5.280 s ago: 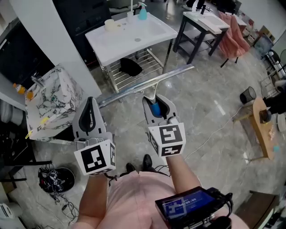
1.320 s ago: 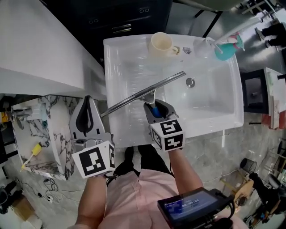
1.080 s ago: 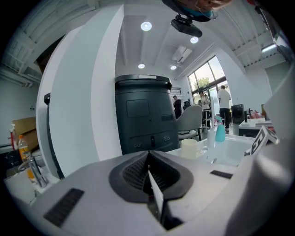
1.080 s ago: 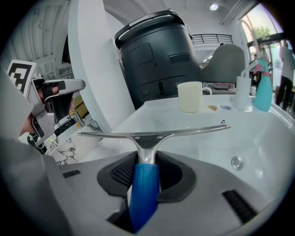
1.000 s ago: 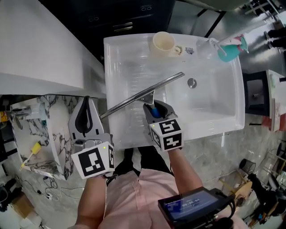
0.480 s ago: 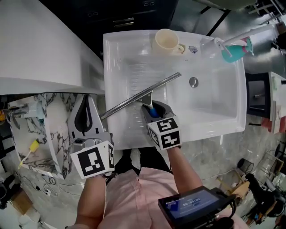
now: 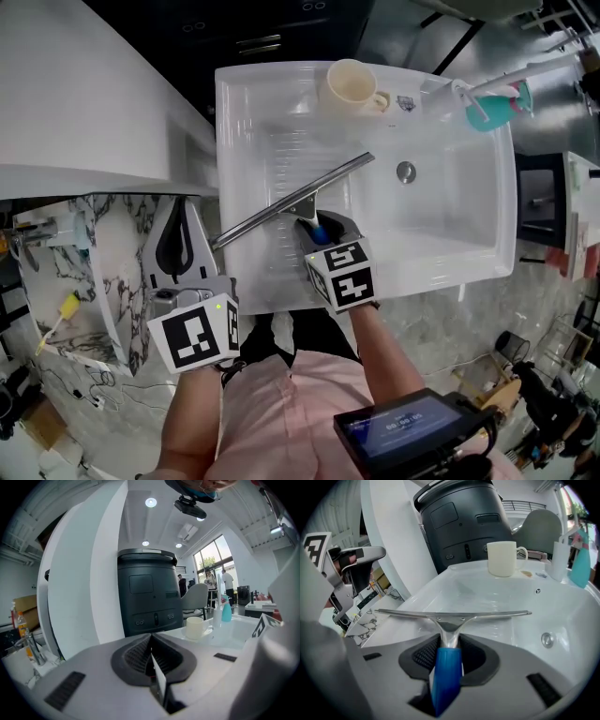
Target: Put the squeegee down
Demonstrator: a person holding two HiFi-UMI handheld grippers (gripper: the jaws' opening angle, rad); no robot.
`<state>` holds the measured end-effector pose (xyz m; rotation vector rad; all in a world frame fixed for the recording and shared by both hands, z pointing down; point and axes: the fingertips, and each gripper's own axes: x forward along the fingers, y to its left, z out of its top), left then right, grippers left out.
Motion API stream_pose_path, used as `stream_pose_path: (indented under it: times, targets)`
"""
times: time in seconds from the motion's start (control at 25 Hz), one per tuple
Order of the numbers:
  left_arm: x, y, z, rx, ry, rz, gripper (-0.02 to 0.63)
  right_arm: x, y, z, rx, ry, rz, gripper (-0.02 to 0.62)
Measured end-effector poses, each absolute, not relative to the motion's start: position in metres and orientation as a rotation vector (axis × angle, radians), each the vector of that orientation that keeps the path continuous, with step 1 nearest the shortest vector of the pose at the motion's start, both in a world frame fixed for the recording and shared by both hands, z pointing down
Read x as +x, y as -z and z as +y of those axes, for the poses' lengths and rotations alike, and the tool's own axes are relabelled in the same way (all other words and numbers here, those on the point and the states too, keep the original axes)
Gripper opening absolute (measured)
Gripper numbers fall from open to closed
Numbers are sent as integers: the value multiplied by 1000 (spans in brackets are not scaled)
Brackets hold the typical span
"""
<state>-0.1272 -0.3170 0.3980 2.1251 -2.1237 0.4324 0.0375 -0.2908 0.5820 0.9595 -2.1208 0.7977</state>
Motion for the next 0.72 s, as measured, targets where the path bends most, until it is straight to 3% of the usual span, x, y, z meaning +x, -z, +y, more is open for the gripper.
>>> stream_pose_path:
  times: [0.16,0.32,0.72]
  targets:
    - [-129,-396,-316,2132,-424,-2122,9,35,-582,-290,951,-799,-2118,128]
    - [-128,-392,-315,2146,-416,-2118,9,34,-581,-288,947,-777,-2121,189]
    - [-125,-371,-301,2206,-366,-2105,9,52,-546,-291,1079,-726,-2144,199]
